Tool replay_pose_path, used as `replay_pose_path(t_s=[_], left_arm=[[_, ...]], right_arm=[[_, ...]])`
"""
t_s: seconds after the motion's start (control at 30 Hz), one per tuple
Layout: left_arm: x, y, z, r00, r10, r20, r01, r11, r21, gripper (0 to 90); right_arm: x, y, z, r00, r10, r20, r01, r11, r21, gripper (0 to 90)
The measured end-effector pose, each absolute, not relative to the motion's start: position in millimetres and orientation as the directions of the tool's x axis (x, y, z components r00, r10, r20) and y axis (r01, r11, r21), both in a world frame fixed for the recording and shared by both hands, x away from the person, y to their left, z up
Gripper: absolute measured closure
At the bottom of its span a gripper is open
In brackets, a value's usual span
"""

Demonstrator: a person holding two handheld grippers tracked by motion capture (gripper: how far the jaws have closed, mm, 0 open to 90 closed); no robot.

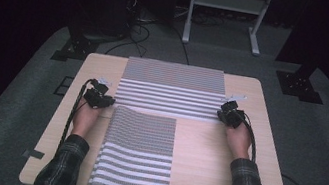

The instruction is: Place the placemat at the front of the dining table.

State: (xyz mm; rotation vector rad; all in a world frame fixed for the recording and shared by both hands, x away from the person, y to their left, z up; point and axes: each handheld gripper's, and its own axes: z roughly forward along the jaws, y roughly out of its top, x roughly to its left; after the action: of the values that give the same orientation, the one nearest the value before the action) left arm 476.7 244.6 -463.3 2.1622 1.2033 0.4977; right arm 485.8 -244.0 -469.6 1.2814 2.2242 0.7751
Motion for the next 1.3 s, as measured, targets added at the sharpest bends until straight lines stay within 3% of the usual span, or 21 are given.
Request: replay_pose_path(t_s=[0.27,0.43,0.8,1.0,1.3], left_arm=[[476.1,250.4,-459.9,0.522,0.853,-0.002,0.623,-0.38,0.683,72.1],[471.2,253.4,-448.7,0.529,0.849,-0.01,0.601,-0.367,0.71,66.1],[448.4,255.4,-433.3,0.544,0.837,-0.055,0.581,-0.329,0.744,30.2],[436.9,254.5,-429.0,0.562,0.826,-0.05,0.574,-0.345,0.742,18.3],[420.2,255.9,-427.0,0.56,0.828,-0.02,0.564,-0.364,0.742,0.3]], right_arm=[[481.4,-250.8,-469.0,-0.451,0.89,-0.065,0.612,0.362,0.703,86.0],[476.6,-260.7,-463.4,-0.452,0.892,-0.031,0.607,0.333,0.721,76.6],[448.2,-271.6,-456.4,-0.467,0.884,0.017,0.601,0.303,0.74,33.5],[437.9,-271.4,-453.8,-0.472,0.882,-0.013,0.598,0.331,0.73,14.0],[423.1,-275.8,-445.2,-0.481,0.877,-0.001,0.588,0.323,0.741,9.3]])
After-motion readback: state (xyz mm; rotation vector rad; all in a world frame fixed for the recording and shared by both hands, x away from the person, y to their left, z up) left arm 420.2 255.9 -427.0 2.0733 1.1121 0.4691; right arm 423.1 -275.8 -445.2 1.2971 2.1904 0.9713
